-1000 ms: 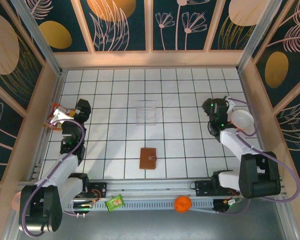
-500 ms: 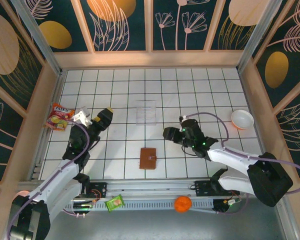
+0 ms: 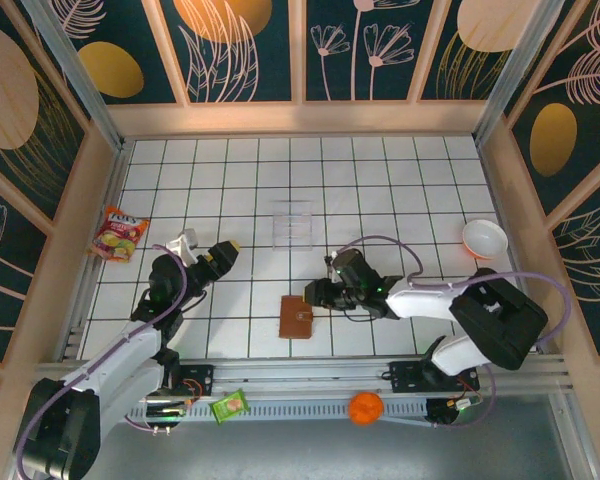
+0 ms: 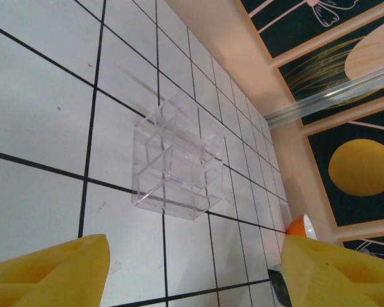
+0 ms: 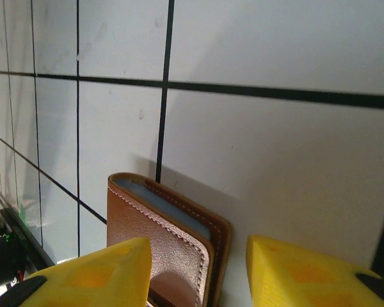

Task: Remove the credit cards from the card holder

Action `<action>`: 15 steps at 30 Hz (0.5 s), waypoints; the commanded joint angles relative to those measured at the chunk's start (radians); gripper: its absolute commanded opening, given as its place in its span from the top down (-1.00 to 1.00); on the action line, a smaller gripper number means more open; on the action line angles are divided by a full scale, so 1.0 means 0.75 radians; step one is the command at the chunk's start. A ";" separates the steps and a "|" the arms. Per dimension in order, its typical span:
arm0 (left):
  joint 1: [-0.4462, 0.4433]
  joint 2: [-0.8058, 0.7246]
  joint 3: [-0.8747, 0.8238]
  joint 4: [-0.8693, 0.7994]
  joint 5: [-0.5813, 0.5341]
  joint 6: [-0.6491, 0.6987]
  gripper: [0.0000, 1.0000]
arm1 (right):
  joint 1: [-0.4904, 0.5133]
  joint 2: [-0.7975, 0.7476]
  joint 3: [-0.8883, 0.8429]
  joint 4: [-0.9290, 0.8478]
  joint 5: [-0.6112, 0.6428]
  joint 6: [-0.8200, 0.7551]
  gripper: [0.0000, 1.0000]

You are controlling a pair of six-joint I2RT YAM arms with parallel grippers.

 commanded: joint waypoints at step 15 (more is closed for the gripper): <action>-0.069 -0.004 -0.043 0.012 0.082 0.007 -0.61 | 0.052 0.123 0.100 0.008 -0.054 -0.032 0.99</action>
